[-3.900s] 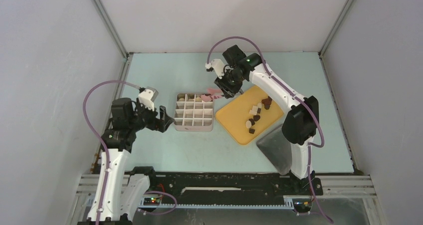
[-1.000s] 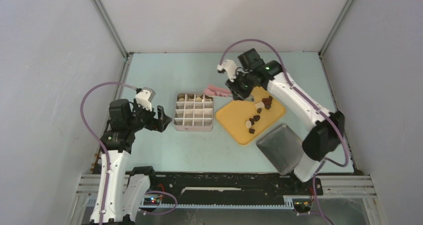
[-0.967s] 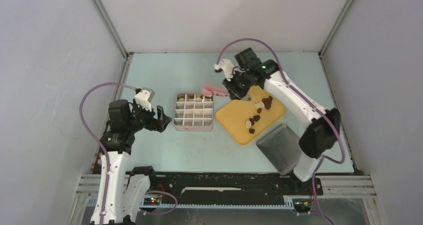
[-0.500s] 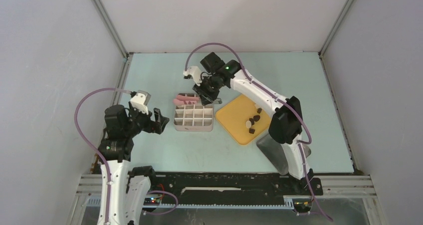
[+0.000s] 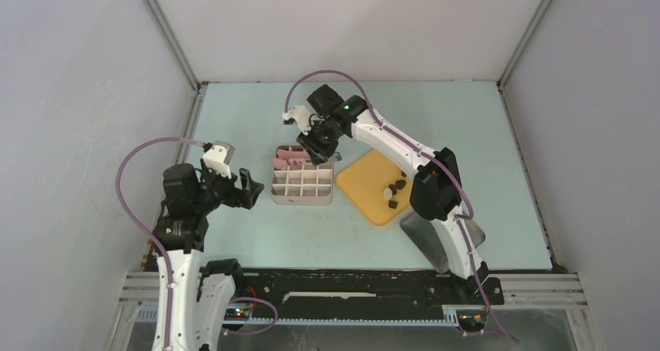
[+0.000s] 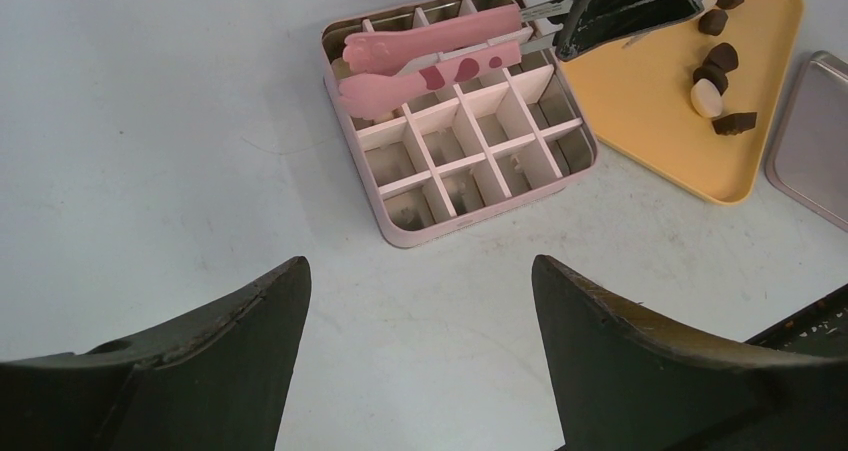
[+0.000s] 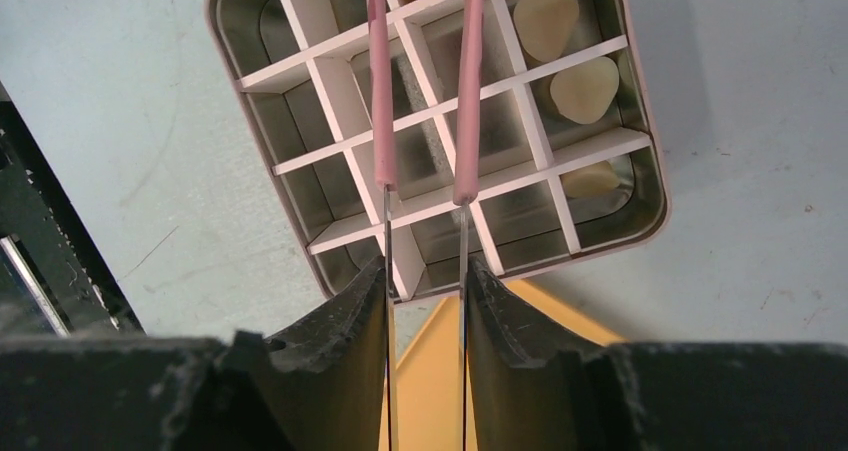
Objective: Pack the chocolate
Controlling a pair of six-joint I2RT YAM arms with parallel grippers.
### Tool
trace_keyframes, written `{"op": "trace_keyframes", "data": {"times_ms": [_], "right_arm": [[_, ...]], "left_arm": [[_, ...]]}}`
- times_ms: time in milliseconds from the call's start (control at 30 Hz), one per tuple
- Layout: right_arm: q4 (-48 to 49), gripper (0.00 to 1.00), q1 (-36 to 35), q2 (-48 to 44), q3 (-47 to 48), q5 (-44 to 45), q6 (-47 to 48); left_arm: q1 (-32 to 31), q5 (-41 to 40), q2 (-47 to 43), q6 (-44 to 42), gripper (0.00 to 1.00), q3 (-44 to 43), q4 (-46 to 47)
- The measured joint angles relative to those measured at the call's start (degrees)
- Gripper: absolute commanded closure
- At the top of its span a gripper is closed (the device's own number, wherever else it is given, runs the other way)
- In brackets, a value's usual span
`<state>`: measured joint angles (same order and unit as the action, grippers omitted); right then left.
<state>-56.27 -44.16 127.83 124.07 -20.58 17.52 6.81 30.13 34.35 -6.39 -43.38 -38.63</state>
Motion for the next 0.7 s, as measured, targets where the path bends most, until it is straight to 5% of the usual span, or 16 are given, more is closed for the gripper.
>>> {"op": "trace_keyframes", "data": {"times_ms": [300,567,700], "right_arm": [[0.13,0.68,0.20,-0.48,-0.39,1.40,-0.07],[2.93,0.70,3.87,-20.31,-24.52,6.71,2.84],[3.34,0.70,10.34,-30.10,-32.46,9.01,3.85]], "left_arm": [[0.02,0.46,0.55,0.42,0.15,0.00,0.33],[-0.55,4.42,3.45,1.53,0.16,1.31,2.71],[-5.95,4.81,6.29,1.44,0.17,1.70,3.58]]}}
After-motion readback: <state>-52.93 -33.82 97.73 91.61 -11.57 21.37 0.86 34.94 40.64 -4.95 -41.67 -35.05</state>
